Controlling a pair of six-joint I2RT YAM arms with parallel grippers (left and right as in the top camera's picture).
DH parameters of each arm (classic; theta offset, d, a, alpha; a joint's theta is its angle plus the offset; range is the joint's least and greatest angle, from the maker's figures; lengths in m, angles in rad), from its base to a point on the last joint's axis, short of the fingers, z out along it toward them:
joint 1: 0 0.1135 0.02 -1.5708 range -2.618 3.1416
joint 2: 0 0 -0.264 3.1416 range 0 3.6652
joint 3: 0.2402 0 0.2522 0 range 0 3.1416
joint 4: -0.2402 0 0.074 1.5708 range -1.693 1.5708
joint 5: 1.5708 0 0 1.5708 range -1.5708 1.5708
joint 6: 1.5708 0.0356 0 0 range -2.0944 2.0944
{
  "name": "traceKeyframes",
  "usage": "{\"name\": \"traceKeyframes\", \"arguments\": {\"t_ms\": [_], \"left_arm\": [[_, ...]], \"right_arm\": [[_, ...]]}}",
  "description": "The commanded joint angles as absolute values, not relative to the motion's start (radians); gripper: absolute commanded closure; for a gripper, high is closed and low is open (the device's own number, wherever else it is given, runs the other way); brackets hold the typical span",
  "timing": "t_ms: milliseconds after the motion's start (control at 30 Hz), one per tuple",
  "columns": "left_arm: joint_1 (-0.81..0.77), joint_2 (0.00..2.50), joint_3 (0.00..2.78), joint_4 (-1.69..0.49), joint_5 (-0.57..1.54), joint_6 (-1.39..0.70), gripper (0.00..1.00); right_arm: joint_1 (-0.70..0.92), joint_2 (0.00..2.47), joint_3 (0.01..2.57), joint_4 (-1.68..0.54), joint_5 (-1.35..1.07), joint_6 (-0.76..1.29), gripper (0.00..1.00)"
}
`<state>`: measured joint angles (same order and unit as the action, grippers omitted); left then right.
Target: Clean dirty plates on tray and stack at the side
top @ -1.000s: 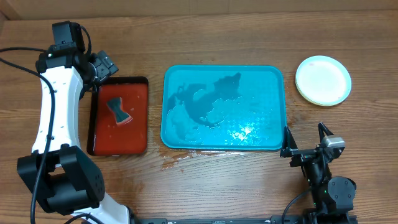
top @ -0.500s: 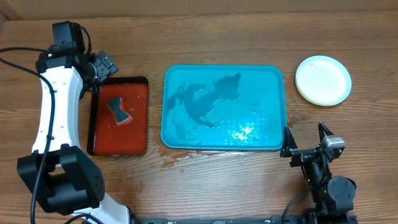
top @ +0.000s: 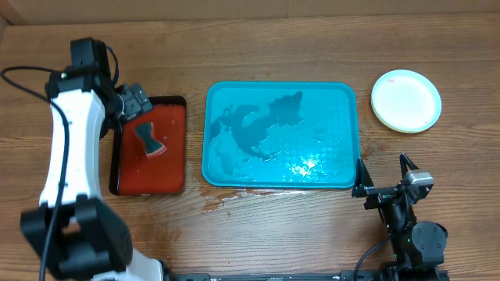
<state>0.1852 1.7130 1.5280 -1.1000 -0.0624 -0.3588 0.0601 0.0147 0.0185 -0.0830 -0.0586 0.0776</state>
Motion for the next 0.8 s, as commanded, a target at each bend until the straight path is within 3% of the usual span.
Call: {"name": "traceKeyframes", "arguments": {"t_ms": [0,267,500,767], "left_arm": [[0.165,1.522,1.413,-1.041,-0.029,-0.224,0.0],[0.163,1.037,0.907,-0.625,0.265,0.075,0.0],[0.163,0.646,0.546,-0.356,0.261,0.074,0.0],[0.163,0.448,0.271,-0.127,0.244,-0.014,0.0]], "right_arm": [[0.059,0.003,0.008,-0.08,-0.045,0.075,0.0],[0.059,0.003,0.008,-0.08,-0.045,0.075,0.0],[0.059,0.003,0.008,-0.08,-0.045,0.075,0.0],[0.059,0.003,0.008,-0.08,-0.045,0.075,0.0]]}}
